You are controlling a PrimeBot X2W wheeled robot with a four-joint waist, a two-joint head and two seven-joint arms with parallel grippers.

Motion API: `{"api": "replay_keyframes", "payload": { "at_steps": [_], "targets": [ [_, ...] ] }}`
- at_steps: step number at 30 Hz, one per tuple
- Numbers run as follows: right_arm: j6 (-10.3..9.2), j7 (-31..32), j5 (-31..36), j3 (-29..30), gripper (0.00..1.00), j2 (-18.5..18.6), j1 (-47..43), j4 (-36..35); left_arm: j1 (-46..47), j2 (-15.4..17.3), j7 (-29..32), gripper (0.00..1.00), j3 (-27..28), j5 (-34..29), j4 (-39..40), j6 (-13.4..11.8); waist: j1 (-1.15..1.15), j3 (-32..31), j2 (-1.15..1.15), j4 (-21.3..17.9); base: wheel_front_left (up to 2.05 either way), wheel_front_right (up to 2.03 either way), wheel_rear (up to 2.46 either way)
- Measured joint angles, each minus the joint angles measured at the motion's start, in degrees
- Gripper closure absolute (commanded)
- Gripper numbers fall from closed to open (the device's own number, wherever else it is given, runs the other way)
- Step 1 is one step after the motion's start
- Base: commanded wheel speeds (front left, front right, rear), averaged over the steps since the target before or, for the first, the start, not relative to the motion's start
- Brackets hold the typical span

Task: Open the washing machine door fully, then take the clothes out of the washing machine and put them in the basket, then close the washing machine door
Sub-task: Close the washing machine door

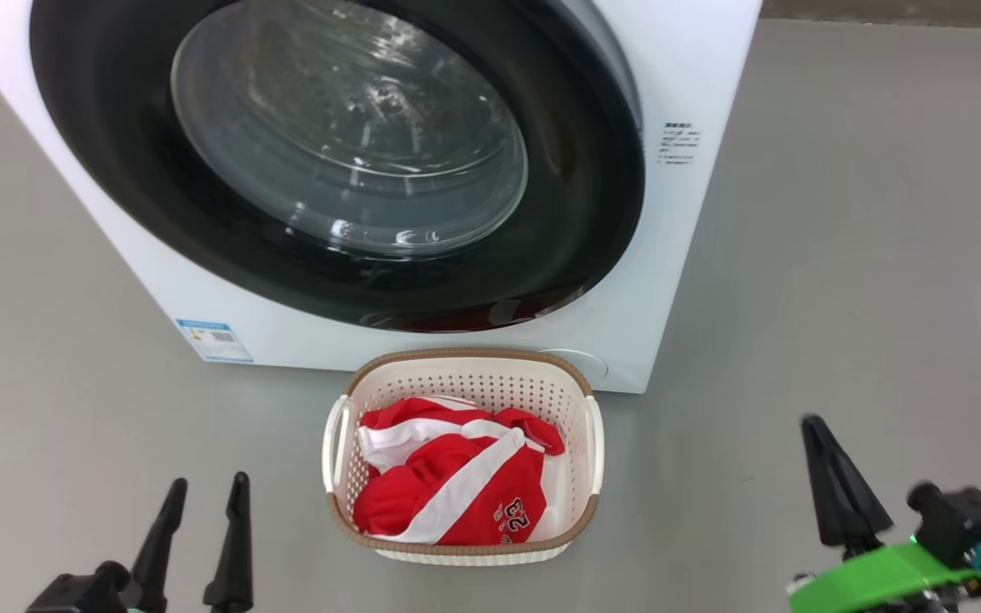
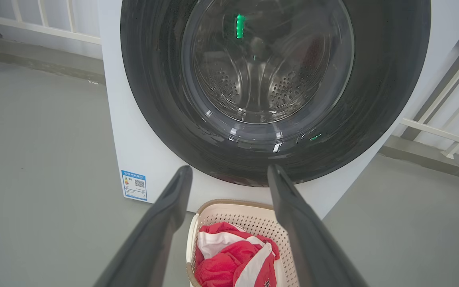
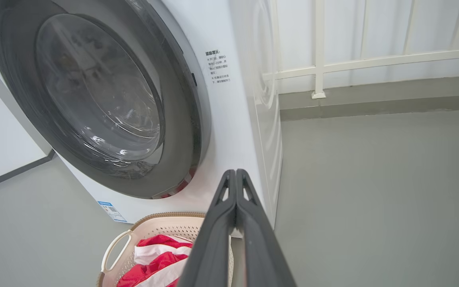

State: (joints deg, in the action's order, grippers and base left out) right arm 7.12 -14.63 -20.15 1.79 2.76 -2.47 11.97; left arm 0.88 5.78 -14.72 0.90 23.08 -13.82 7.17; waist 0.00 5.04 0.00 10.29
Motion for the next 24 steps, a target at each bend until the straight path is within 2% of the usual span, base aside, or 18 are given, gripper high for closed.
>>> {"api": "replay_keyframes", "payload": {
  "at_steps": [13, 24],
  "targets": [
    [0.0, 0.0, -1.03, -6.08, 1.0, 1.11, 13.46, 3.53, 0.41, -1.83, 0.0, 0.0, -1.56, 0.0, 0.53, 0.0, 0.0, 2.53, 0.0, 4.41, 0.0, 0.0, 0.0],
    [0.0, 0.0, -1.53, -6.53, 1.0, 2.9, 23.93, 7.67, 3.17, -3.03, 0.0, 0.0, -3.46, 0.05, 1.24, 0.0, 0.0, 6.13, 0.0, 8.05, 0.0, 0.0, 0.0]
  ]
}}
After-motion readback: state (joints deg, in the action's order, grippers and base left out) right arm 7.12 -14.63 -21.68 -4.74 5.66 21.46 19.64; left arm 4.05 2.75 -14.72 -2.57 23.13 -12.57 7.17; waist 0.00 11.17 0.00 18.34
